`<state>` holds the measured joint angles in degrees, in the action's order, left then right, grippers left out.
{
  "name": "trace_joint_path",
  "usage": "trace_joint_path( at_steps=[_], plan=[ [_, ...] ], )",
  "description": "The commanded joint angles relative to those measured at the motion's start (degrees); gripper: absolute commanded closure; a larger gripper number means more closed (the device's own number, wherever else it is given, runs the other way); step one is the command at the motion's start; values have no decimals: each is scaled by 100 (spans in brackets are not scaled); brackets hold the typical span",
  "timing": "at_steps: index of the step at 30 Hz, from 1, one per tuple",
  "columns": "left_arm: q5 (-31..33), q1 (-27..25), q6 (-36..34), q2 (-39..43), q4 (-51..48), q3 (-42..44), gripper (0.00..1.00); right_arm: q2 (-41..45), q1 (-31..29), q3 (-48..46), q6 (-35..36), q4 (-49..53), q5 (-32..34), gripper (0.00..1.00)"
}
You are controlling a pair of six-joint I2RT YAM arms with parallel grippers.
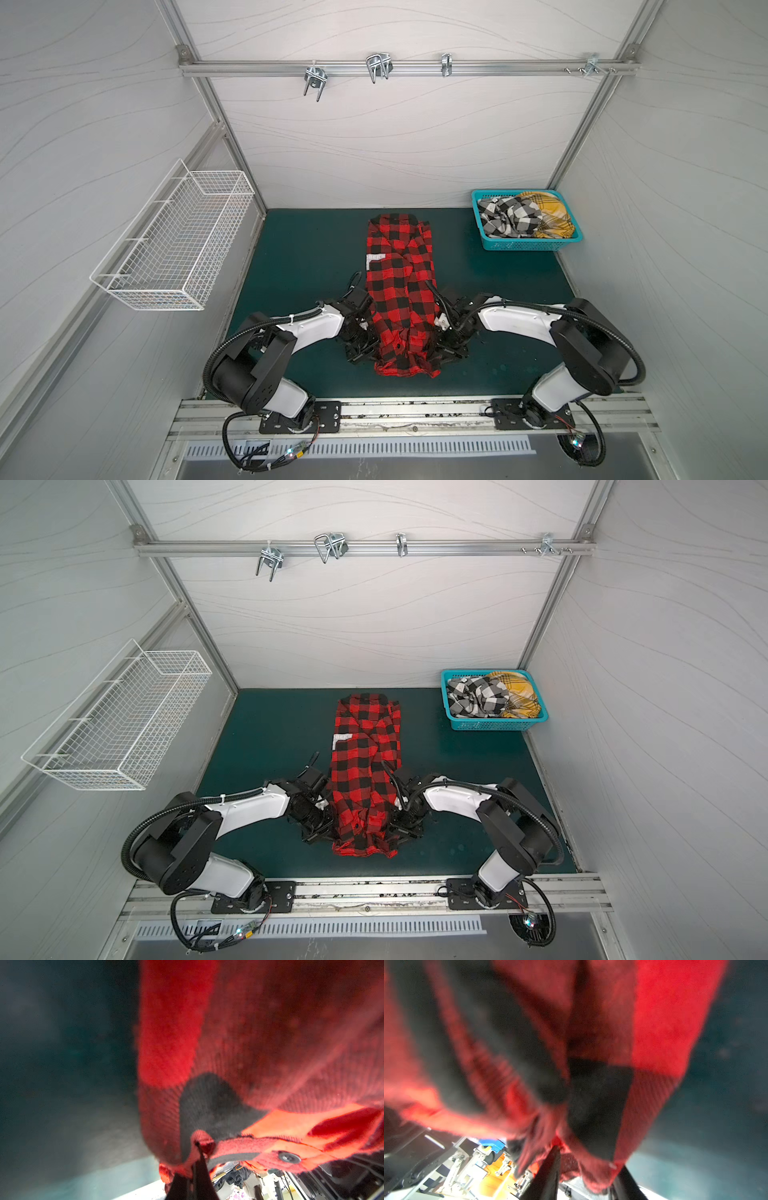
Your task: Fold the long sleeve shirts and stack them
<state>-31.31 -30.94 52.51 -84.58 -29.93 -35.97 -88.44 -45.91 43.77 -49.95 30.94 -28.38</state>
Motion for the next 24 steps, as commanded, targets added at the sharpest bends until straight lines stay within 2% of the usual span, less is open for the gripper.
trace_joint_path(
  at_steps=[1,7,13,18,21,24],
  plan=[
    [339,-36,5,-42,81,19,100,342,124,-262,-41,257,46,59],
    [323,-43,14,-15,70,19,100,332,197,-595,-111,-60,-193,60],
    [301,-42,5,-68,74,18,100,83,199,-657,-127,-292,-194,65],
    [308,-43,-31,-27,1,7,100,192,179,-520,80,-235,-49,75],
    [395,-37,-253,-67,-267,-173,100,308,170,-351,351,-83,257,77],
    [442,-36,-320,1,-364,-269,100,332,164,-149,529,77,359,91]
  ],
)
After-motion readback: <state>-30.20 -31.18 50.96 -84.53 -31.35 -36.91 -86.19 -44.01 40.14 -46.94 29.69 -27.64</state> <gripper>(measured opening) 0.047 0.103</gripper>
